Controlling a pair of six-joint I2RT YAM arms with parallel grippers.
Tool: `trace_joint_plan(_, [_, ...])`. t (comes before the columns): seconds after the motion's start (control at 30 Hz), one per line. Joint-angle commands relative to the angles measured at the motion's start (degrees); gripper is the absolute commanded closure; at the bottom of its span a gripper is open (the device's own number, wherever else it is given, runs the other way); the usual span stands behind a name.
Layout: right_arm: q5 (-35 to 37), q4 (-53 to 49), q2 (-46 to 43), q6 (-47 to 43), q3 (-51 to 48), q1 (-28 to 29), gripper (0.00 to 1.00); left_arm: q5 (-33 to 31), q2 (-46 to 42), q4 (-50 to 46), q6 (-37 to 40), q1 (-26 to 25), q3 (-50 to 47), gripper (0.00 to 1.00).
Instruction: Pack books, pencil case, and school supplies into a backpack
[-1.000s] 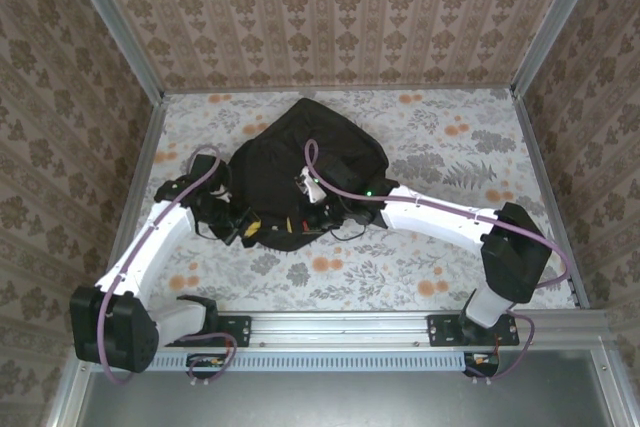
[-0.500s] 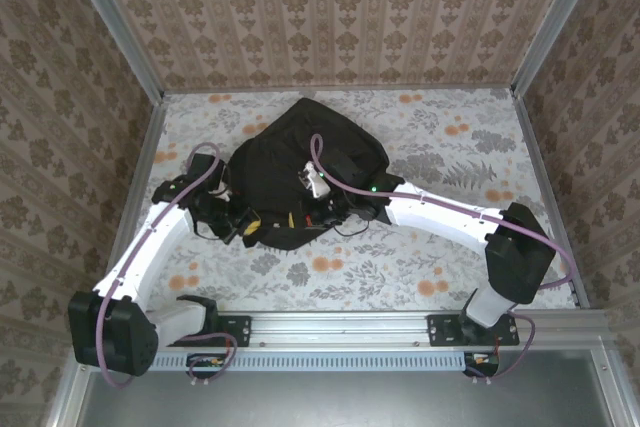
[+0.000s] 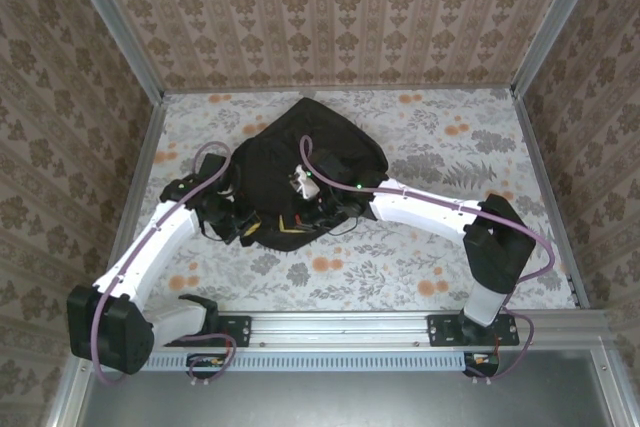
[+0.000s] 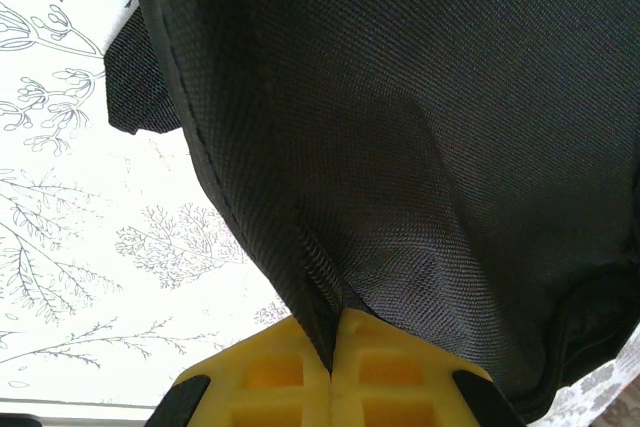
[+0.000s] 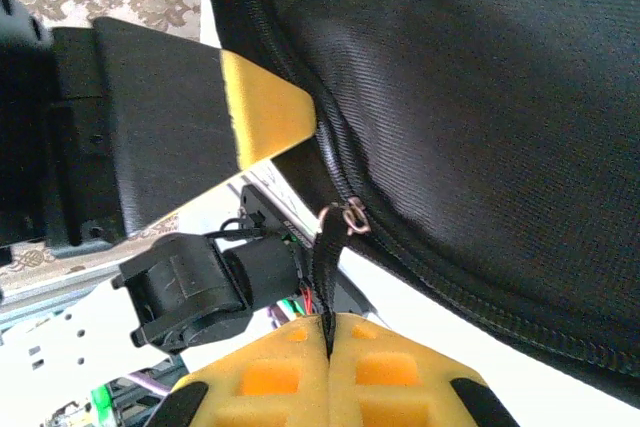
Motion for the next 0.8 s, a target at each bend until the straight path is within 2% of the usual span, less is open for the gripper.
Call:
trace_joint_plan(0.0, [-0.3,-0.7,-1.3,0.9,-2.5,0.1,0.95,-1.9,0.1,1.0,-0.6,-0.6,1.7,1.00])
trace_joint_plan(0.13, [0.1,1.1,-1.4,1.8,-3.9,0.1,0.72,-2.2,0.5,1.5,-1.1,-1.6,1.7,1.00])
trace_joint_plan(0.17, [0.2,1.9,-1.4,2.2,-4.2,0.1,0.69,-2.4,0.6,1.6,-1.3,-1.9,1.7,1.00])
trace_joint_plan(0.43, [-0.5,6.7,-1.0,4.3,-4.4,0.3,0.60,-2.5,1.0,2.2,-1.9,-3.1,1.2,1.00])
trace_joint_plan(0.77, [-1.3,7.9,1.5,5.6,-3.8,0.2,0.59,-2.3,1.3,2.9,-2.4,-3.7,1.3,1.00])
